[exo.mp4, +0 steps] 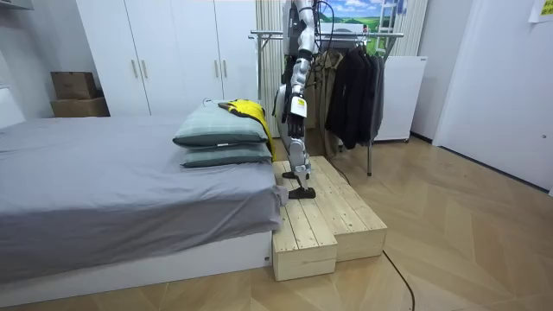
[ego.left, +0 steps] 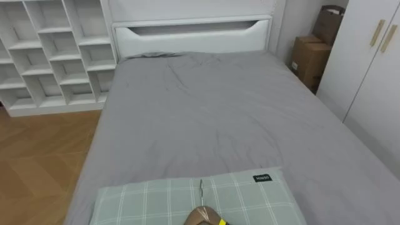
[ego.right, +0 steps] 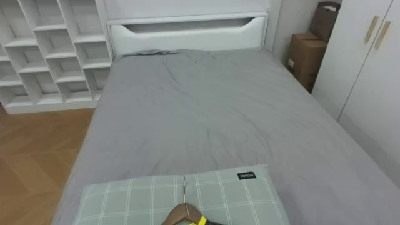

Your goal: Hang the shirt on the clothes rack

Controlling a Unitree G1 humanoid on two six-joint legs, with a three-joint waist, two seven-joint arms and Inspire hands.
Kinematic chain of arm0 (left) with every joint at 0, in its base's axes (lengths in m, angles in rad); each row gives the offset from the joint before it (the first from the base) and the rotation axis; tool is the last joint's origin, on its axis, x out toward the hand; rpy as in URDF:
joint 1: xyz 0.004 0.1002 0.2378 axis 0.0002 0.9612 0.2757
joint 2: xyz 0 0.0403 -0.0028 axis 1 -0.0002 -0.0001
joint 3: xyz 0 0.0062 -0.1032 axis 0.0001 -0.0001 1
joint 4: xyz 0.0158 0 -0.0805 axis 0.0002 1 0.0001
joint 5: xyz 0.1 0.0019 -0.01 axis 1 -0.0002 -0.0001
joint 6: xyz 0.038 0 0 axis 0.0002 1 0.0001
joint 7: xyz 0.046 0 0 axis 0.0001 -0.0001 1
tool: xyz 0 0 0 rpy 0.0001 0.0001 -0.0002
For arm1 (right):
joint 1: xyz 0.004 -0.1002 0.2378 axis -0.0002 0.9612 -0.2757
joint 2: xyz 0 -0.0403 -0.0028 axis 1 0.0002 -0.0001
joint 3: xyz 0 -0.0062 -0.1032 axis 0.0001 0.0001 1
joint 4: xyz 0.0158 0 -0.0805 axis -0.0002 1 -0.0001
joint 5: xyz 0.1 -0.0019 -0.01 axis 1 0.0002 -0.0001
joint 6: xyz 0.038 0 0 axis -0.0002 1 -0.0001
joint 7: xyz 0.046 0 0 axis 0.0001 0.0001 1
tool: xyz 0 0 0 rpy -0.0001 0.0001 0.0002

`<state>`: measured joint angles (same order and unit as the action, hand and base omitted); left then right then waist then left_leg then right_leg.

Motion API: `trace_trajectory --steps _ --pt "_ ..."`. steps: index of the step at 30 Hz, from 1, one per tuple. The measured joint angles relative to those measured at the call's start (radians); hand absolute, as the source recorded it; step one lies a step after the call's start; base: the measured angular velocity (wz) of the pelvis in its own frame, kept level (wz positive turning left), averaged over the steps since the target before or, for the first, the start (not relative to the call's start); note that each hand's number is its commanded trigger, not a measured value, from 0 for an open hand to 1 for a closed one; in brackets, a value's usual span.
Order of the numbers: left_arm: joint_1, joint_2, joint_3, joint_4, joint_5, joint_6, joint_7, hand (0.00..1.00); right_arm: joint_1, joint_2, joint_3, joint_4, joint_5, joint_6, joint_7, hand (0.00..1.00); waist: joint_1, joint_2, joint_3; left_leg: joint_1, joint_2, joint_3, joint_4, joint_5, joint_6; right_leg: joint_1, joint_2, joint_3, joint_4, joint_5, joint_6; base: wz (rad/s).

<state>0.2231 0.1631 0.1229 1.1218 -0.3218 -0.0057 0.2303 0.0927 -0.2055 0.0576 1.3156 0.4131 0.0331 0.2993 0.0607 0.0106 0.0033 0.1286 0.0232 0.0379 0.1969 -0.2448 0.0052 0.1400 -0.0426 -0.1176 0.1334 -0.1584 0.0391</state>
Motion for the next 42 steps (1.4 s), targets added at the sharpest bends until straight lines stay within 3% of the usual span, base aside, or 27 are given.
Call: trace_trajectory --steps 6,12,28,34,40,42 --pt "-0.001 -0.015 -0.03 0.0 0.011 0.001 -0.085 0.0 -0.001 0.008 0.021 -0.003 0.002 -0.001 -0.001 0.0 0.0 -0.013 0.0004 -0.011 0.0 0.005 0.0 0.0 0.0 -0.015 0.0 0.004 0.003 0.0 0.0 -0.01" --pt "0.005 -0.021 -0.029 0.004 0.035 0.001 -0.151 0.0 -0.005 0.009 0.023 -0.004 -0.005 -0.002 0.002 0.0 0.001 -0.012 0.0014 -0.014 0.001 0.005 0.001 0.0 0.0 -0.018 0.001 0.003 0.006 0.0 -0.001 0.0" --pt "0.003 -0.031 -0.03 0.016 0.041 0.001 -0.17 0.0 -0.014 0.013 0.04 0.002 0.001 -0.001 0.0 0.0 0.0 -0.013 0.0032 -0.021 0.002 0.002 0.0 -0.001 0.0 -0.024 0.002 0.001 0.007 0.001 -0.001 0.0" --pt "0.009 -0.035 -0.024 0.028 0.043 0.001 -0.123 0.0 -0.013 0.019 0.039 0.003 0.009 0.001 -0.005 0.0 0.0 -0.018 0.0021 -0.017 0.001 0.001 -0.001 -0.001 0.0 -0.018 0.002 -0.002 0.004 0.001 -0.001 0.0" --pt "0.016 -0.03 0.035 -0.002 0.071 0.003 -0.01 0.0 -0.011 0.022 0.038 0.003 0.006 0.003 -0.027 0.0 0.002 -0.015 0.0032 0.003 0.001 0.002 -0.002 -0.001 0.0 0.0 0.002 -0.001 0.005 0.001 -0.001 0.0" --pt "0.012 -0.026 0.072 -0.026 0.127 0.001 0.043 0.0 -0.012 0.022 0.038 0.003 0.006 0.002 -0.029 0.0 0.003 -0.012 0.0031 0.007 0.001 0.001 -0.007 -0.001 0.0 0.003 0.002 0.001 0.004 0.001 -0.001 0.0"
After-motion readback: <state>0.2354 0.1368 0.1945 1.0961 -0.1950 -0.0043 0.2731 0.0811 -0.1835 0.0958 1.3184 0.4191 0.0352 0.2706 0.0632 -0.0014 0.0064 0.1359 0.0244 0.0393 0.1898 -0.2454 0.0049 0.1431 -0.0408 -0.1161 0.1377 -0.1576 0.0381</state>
